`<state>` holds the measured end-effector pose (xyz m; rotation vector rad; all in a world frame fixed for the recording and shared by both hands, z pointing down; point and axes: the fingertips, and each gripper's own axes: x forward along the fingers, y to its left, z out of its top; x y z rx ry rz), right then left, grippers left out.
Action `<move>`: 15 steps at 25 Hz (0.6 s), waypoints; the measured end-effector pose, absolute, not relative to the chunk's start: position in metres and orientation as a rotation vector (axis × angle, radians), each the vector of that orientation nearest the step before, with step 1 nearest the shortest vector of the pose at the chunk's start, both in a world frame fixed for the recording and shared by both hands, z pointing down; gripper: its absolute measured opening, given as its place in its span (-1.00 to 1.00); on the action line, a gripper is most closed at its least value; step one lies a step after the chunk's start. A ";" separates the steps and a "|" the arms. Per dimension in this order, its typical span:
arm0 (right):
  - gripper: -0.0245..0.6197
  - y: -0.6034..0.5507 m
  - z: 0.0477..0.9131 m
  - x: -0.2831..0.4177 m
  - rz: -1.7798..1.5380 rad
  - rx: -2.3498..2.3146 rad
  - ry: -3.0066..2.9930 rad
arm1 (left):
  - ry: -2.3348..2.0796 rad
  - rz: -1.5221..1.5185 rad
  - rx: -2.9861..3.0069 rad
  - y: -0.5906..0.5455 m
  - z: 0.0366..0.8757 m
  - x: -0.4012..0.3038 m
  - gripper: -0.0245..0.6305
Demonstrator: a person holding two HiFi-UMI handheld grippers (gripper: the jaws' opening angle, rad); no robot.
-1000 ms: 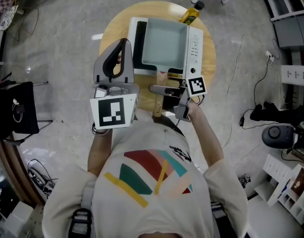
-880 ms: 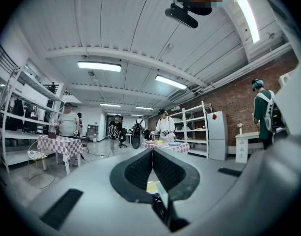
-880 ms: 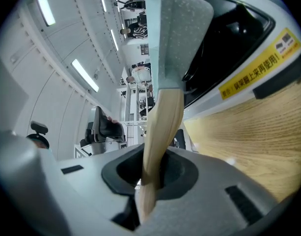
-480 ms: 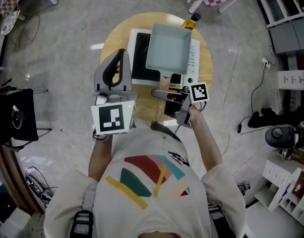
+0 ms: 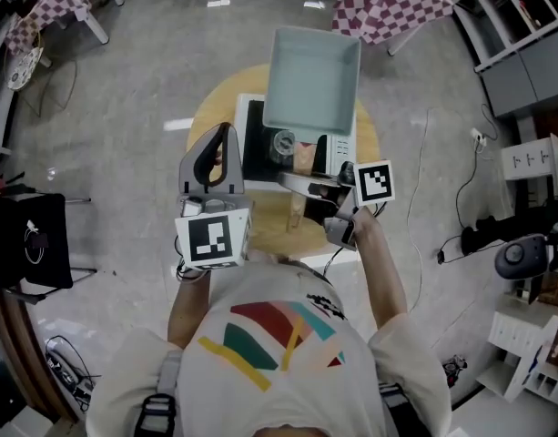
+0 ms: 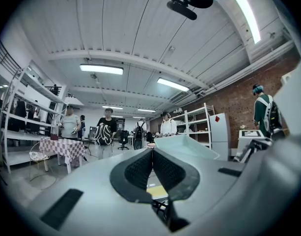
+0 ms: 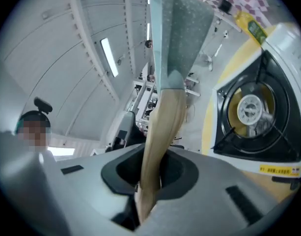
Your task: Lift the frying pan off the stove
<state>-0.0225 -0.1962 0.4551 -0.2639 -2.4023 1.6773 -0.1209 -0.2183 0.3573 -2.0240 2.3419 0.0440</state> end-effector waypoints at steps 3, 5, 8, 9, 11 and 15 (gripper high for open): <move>-0.81 -0.197 0.419 -0.026 1.597 -0.294 -2.490 | 2.342 -0.009 -2.021 -0.215 0.352 -0.121 -0.91; -0.81 -0.197 0.392 -0.027 1.566 -0.323 -2.547 | 2.349 -0.034 -2.009 -0.215 0.344 -0.121 -0.91; -0.81 -0.198 0.358 -0.027 1.487 -0.361 -2.642 | 2.356 -0.014 -1.992 -0.216 0.331 -0.124 -0.91; -0.81 -0.199 0.348 -0.027 1.455 -0.368 -2.671 | 2.363 -0.010 -1.999 -0.216 0.328 -0.125 -0.91; -0.81 -0.199 0.331 -0.027 1.383 -0.380 -2.727 | 2.364 0.005 -1.998 -0.215 0.323 -0.126 -0.91; -0.81 -0.196 0.303 -0.020 1.249 -0.363 -2.813 | 2.359 0.025 -1.990 -0.211 0.317 -0.127 -0.91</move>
